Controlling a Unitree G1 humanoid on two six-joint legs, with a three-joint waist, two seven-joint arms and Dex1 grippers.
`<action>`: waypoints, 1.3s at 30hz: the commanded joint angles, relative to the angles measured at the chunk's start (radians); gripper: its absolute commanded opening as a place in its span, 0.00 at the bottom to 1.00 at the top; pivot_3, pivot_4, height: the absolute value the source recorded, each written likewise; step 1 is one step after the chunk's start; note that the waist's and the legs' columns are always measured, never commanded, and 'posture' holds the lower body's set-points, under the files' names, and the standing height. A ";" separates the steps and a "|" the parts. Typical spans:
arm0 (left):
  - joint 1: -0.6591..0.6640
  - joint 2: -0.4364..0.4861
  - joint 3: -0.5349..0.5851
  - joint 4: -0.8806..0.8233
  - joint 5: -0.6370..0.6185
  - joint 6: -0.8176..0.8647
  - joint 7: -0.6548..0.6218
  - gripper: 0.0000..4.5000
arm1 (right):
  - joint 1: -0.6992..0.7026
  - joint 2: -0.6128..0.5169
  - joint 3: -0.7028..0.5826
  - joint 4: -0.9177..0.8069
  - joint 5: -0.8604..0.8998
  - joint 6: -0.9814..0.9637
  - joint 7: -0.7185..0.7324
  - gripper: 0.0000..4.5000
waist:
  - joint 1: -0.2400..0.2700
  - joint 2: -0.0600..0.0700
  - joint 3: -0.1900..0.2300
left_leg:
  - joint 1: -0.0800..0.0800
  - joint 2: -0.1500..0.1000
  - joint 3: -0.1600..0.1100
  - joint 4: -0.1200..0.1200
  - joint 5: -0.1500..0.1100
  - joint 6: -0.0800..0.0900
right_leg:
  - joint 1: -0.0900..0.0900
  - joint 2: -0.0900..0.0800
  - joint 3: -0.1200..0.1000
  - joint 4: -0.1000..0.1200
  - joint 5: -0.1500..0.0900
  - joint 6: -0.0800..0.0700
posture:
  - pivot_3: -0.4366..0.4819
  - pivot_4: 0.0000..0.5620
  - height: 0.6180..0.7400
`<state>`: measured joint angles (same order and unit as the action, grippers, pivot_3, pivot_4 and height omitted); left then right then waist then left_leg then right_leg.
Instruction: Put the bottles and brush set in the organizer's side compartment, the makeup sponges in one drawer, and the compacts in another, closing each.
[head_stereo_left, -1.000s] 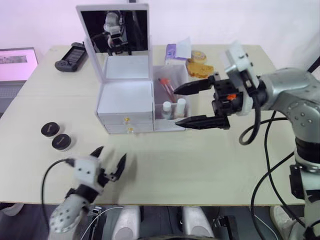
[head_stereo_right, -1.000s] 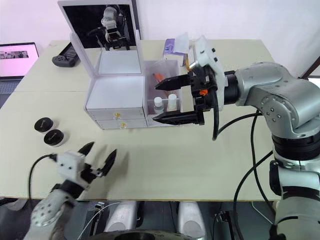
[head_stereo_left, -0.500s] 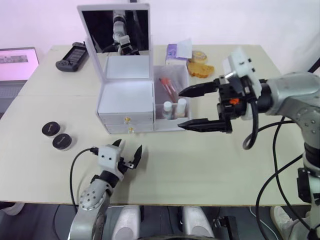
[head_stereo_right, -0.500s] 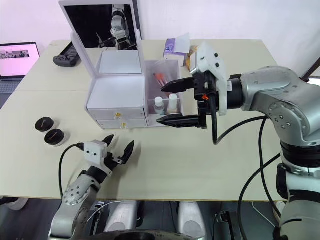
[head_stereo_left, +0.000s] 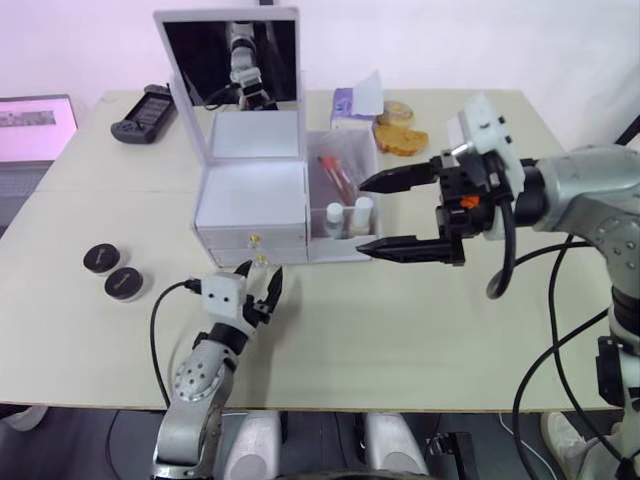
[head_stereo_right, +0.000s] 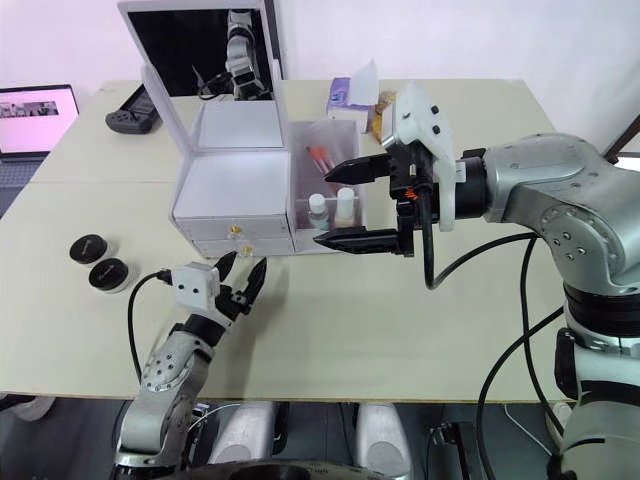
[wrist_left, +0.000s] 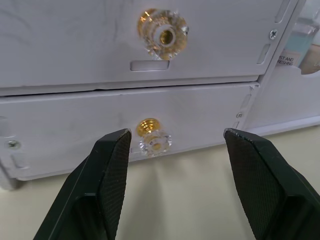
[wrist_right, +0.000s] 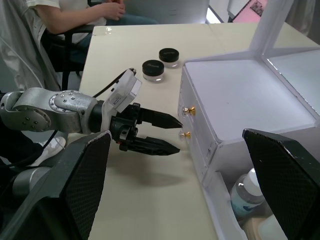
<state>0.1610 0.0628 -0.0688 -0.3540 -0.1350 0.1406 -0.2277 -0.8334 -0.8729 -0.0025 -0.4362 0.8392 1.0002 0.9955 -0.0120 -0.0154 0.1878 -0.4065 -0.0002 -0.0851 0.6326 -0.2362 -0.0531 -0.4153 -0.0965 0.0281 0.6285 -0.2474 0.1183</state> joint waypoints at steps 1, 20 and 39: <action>-0.012 -0.001 -0.004 -0.004 0.013 -0.021 0.015 0.69 | -0.021 -0.009 -0.010 -0.013 -0.005 -0.016 0.000 1.00 | 0.000 0.000 0.000 | 0.000 0.000 0.000 0.000 0.000 0.000 | 0.000 0.000 0.000 0.000 0.000 0.000 | 0.48 0.27 1.00; -0.048 -0.007 -0.002 0.024 0.009 -0.034 0.018 0.06 | 0.021 -0.083 -0.043 -0.008 -0.020 -0.008 -0.015 1.00 | 0.004 0.000 0.000 | 0.000 0.000 0.000 0.000 0.000 0.000 | 0.000 0.000 0.000 0.000 0.000 0.000 | 0.48 0.27 1.00; -0.026 0.005 -0.013 -0.034 -0.015 0.015 -0.004 0.06 | 0.173 -0.144 -0.051 -0.044 -0.048 -0.024 -0.017 1.00 | 0.004 0.000 0.000 | 0.000 0.000 0.000 0.000 0.000 0.000 | 0.000 0.000 0.000 0.000 0.000 0.000 | 0.48 0.27 1.00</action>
<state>0.1295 0.0638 -0.0646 -0.3322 -0.1329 0.1539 -0.2126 -0.6497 -1.0068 -0.0177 -0.4493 0.7886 0.9935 0.9832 -0.0082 -0.0155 0.1878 -0.4067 -0.0002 -0.0851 0.6330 -0.2362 -0.0532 -0.4148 -0.0966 0.0281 0.6283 -0.2476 0.1181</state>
